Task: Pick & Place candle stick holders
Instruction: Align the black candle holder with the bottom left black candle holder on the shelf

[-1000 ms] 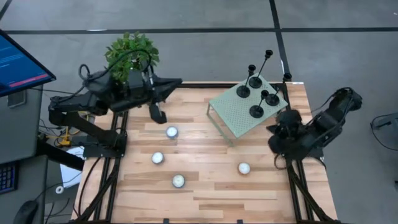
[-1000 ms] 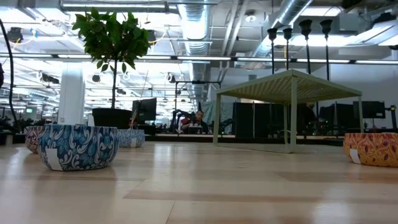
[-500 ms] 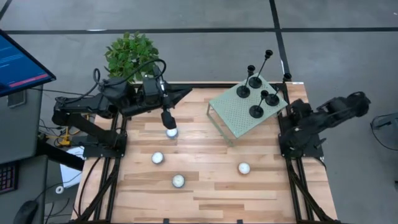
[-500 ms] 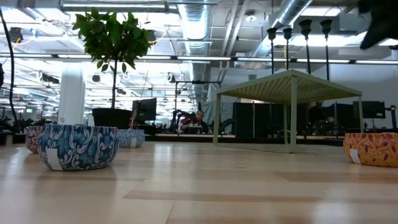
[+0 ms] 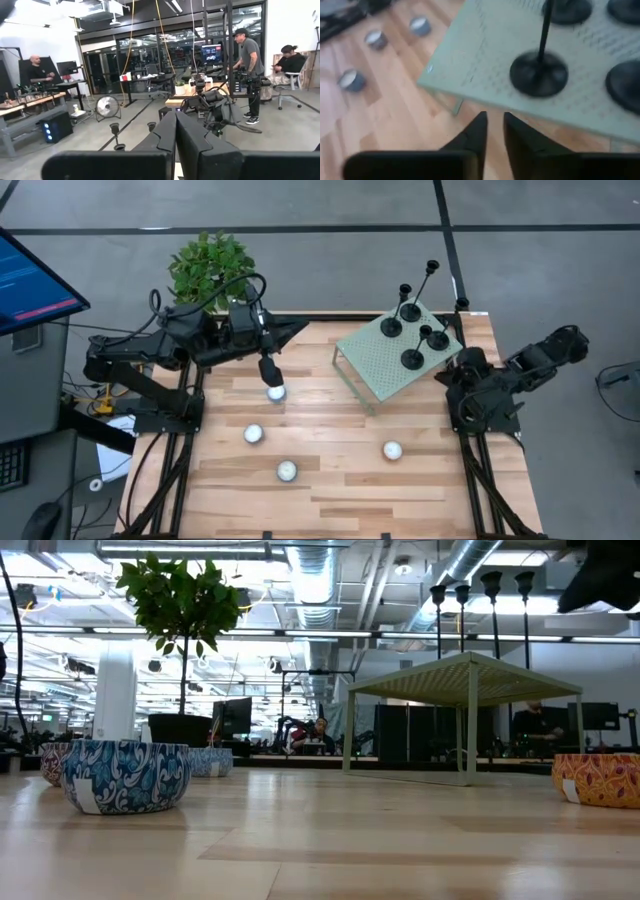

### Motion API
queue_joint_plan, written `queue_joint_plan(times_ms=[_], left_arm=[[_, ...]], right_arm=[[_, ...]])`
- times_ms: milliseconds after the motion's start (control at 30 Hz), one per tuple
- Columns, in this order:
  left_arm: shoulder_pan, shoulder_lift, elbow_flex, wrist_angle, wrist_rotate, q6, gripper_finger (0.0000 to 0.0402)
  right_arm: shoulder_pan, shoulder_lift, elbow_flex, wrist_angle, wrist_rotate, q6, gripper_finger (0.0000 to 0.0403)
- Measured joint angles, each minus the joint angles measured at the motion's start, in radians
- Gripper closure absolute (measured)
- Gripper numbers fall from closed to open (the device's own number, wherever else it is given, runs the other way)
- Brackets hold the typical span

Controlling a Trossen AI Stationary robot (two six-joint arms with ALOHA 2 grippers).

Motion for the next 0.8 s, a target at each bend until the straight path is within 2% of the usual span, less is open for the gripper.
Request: queue_joint_plan(times_ms=[133,300,400,600,800], left_arm=[[-0.005,0.0,0.0,0.0,0.0,-0.005,0.0393],[-0.006,0.0,0.0,0.0,0.0,-0.005,0.0395],[-0.006,0.0,0.0,0.0,0.0,-0.005,0.0393],[-0.006,0.008,0.002,0.0,0.0,-0.006,0.0392],[-0.006,0.014,0.002,0.001,0.0,-0.005,0.0392]], right_arm=[[0.036,-0.002,-0.026,-0.01,0.129,0.035,0.0284],[0.054,-0.004,-0.124,-0.001,0.19,0.106,0.0228],[0.051,-0.004,-0.176,0.006,0.246,0.15,0.0212],[0.036,-0.005,-0.179,0.085,0.325,0.15,0.0197],[-0.017,0.019,-0.178,0.212,0.405,0.021,0.0195]])
